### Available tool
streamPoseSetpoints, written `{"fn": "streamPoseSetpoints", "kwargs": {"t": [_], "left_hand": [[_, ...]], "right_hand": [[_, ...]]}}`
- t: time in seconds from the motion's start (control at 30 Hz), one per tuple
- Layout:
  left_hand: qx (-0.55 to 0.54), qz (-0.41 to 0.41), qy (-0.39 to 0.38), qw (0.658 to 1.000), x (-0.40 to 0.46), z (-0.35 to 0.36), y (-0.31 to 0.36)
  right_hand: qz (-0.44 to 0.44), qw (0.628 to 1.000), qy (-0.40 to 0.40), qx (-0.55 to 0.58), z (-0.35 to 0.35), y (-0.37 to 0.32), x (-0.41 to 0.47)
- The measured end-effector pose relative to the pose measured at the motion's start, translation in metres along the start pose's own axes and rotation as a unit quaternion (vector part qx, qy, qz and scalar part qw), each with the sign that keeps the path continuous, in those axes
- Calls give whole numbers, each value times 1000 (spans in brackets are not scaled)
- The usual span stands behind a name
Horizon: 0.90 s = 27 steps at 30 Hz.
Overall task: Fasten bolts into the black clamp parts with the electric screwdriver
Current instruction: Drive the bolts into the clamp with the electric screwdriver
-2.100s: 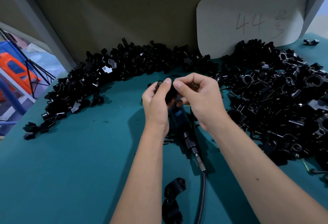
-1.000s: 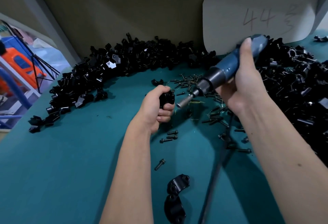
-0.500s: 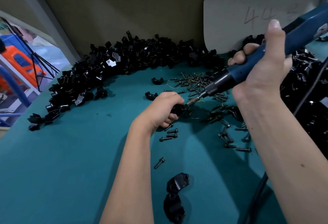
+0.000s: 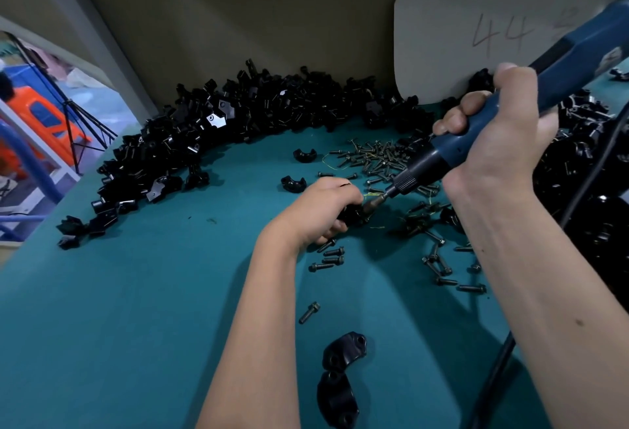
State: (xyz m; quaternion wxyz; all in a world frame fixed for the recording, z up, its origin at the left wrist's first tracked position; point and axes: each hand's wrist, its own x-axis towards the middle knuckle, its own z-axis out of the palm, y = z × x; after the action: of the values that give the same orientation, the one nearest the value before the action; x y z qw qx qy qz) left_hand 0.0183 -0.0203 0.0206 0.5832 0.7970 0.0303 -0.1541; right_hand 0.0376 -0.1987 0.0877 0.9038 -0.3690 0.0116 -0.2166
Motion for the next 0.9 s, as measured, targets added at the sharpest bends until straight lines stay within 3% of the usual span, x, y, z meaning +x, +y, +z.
{"fn": "streamPoseSetpoints", "kwargs": {"t": [0.5,0.9], "left_hand": [[71,84,78,991,6,12,3],[-13,74,57,996,4,8,0]], "right_hand": [[-74,997,-6,-27,6,-1,-5],[-76,997,8,-16,7,4,-7]]}}
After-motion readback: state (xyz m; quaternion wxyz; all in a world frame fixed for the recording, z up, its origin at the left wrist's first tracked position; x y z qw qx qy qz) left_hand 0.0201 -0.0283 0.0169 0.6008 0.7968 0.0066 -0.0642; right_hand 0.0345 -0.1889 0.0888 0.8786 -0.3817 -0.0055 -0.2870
